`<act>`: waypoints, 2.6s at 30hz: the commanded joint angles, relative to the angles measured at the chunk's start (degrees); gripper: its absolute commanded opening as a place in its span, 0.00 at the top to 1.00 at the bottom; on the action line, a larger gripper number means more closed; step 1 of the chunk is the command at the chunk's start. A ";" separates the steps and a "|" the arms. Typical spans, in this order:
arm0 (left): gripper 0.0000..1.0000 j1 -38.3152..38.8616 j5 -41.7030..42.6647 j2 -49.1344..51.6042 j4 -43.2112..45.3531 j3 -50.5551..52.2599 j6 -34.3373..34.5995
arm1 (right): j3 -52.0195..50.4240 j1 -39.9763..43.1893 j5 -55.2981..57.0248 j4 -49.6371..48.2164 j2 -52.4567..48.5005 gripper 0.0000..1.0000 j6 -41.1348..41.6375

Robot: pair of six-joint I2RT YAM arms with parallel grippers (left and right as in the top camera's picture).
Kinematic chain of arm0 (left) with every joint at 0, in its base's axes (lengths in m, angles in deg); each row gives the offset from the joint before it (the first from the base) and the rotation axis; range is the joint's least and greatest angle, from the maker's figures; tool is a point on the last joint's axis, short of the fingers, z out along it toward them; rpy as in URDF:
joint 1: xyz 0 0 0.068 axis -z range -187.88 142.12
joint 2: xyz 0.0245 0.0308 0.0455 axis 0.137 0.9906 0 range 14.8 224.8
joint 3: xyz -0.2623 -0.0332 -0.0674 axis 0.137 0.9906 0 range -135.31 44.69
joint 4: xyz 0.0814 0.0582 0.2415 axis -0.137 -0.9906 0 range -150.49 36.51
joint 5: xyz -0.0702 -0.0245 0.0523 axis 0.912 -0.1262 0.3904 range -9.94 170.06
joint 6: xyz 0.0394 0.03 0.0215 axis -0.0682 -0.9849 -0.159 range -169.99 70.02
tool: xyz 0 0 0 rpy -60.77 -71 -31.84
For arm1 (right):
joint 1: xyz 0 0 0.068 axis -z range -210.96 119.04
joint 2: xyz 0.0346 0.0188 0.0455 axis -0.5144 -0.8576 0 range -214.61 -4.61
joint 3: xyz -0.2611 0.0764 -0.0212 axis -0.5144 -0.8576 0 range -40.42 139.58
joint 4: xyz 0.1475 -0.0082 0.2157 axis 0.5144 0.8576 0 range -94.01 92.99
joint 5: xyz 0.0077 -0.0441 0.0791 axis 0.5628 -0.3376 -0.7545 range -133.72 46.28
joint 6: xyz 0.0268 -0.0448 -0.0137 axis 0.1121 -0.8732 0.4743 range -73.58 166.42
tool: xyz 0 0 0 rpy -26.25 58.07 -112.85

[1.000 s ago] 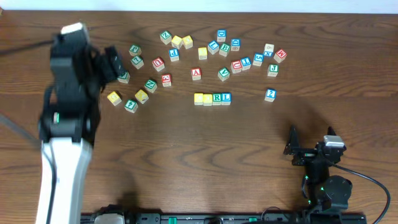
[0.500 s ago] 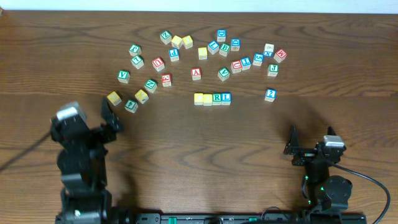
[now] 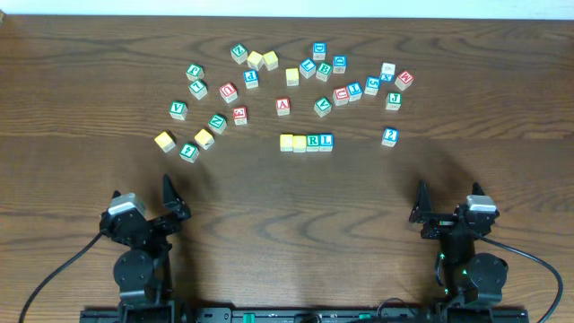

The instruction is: Spell out CORL

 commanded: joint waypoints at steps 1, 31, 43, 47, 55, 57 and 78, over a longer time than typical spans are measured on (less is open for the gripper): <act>0.03 -0.31 -0.11 -2.67 -1.01 1.51 -0.96 | -0.20 0.17 -0.24 0.11 0.39 0.01 -0.50; 0.02 -0.20 0.74 -2.62 -4.70 1.51 -0.98 | -0.20 0.17 -0.24 0.13 0.39 0.01 -0.50; 0.03 -0.20 0.74 -2.49 -4.70 1.51 -0.98 | -0.20 0.17 -0.26 0.13 0.39 0.01 -0.50; 0.03 -0.22 0.74 -2.49 -4.70 1.51 -0.98 | -0.20 0.17 -0.24 0.11 0.39 0.01 -0.50; 0.03 -0.22 0.74 -2.49 -4.70 1.51 -0.98 | -0.20 0.17 -0.24 0.13 0.39 0.01 -0.50; 0.03 -0.22 0.74 -2.49 -4.70 1.51 -0.98 | -0.20 0.17 -0.24 0.11 0.39 0.01 -0.48; 0.02 -0.22 0.74 -2.49 -4.70 1.51 -0.98 | -0.20 0.17 -0.24 0.13 0.39 0.01 -0.50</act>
